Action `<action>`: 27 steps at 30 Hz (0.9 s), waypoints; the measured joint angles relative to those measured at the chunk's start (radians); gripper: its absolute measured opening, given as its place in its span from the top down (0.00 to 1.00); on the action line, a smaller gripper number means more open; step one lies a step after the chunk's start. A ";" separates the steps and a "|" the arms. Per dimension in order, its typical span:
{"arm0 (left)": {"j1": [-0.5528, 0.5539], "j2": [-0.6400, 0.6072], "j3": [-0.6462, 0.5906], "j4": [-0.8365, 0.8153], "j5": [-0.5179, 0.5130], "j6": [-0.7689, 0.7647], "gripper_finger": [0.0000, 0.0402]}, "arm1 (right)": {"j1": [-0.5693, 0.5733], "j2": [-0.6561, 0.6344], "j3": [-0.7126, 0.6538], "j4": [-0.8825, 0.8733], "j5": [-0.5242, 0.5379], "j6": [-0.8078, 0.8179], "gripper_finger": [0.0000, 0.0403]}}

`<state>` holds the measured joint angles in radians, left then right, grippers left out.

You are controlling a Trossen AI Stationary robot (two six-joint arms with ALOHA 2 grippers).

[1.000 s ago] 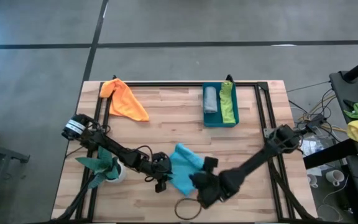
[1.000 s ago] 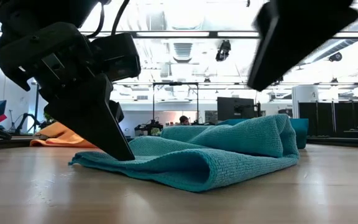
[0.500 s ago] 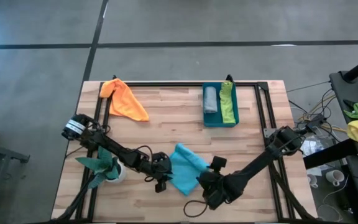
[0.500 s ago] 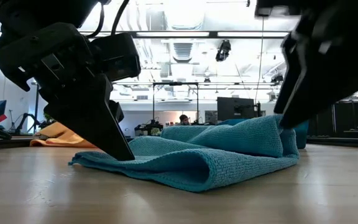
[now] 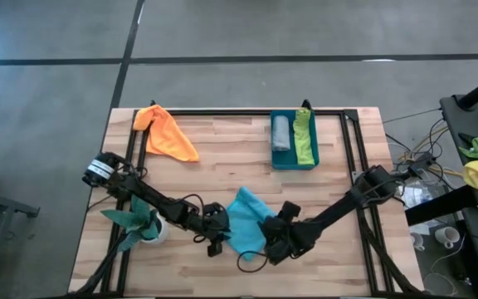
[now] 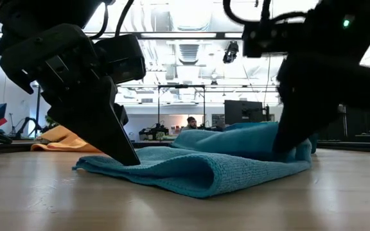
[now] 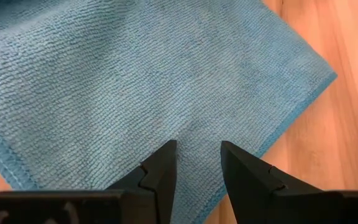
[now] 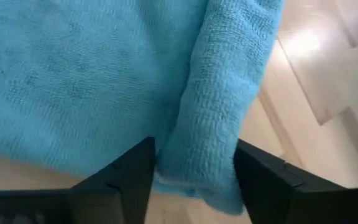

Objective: Roll microfiber towels into tight, uniform cylinder then place into a basket
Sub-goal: Roll the blue towel

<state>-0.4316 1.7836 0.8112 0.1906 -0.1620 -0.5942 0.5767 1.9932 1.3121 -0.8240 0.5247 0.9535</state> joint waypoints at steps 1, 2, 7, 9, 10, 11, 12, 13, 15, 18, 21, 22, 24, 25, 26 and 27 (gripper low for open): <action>0.000 0.000 0.000 0.001 -0.001 0.000 0.72 | 0.002 -0.005 -0.001 -0.008 -0.001 -0.001 0.56; 0.000 0.000 0.000 0.000 -0.001 0.000 0.72 | 0.005 -0.007 -0.004 -0.013 -0.003 -0.008 0.59; 0.000 0.000 0.000 0.001 -0.002 -0.003 0.72 | 0.005 -0.005 -0.012 -0.031 -0.049 -0.105 0.77; 0.000 0.000 0.000 0.001 -0.003 -0.003 0.72 | 0.005 -0.006 -0.011 -0.046 -0.059 -0.169 0.84; 0.000 0.000 0.000 0.001 -0.003 -0.003 0.72 | 0.005 -0.006 -0.008 -0.064 -0.060 -0.191 0.87; 0.000 0.000 0.000 0.001 -0.003 -0.003 0.72 | 0.005 -0.006 -0.001 -0.086 -0.061 -0.199 0.89; 0.000 0.000 0.000 0.001 -0.003 -0.003 0.72 | 0.003 -0.007 0.006 -0.110 -0.060 -0.200 0.92; 0.000 0.000 0.000 0.001 -0.004 -0.003 0.72 | 0.003 -0.007 0.008 -0.129 -0.060 -0.197 0.94; 0.000 0.000 0.002 0.001 -0.004 -0.003 0.72 | 0.001 -0.008 0.007 -0.140 -0.060 -0.188 0.96; 0.000 0.000 0.010 0.004 -0.005 -0.004 0.72 | -0.002 0.011 0.006 -0.136 -0.061 -0.158 0.96; 0.000 0.000 0.011 0.011 -0.010 -0.004 0.72 | -0.007 0.038 0.005 -0.112 -0.086 -0.137 0.92; 0.000 0.000 0.011 0.011 -0.011 -0.004 0.72 | -0.007 0.039 0.005 -0.107 -0.097 -0.134 0.90; 0.000 0.000 0.011 0.011 -0.011 -0.004 0.72 | -0.008 0.039 0.008 -0.101 -0.114 -0.121 0.83; 0.000 0.000 0.011 0.011 -0.011 -0.005 0.72 | -0.008 0.039 0.009 -0.107 -0.114 -0.108 0.80; 0.000 0.000 0.011 0.010 -0.011 -0.006 0.72 | -0.008 0.037 0.011 -0.115 -0.115 -0.096 0.76; 0.000 0.000 0.011 0.011 -0.011 -0.006 0.72 | -0.009 0.035 0.016 -0.122 -0.120 -0.088 0.72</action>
<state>-0.4313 1.7832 0.8227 0.2014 -0.1730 -0.5999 0.5682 2.0279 1.3283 -0.9456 0.4046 0.8651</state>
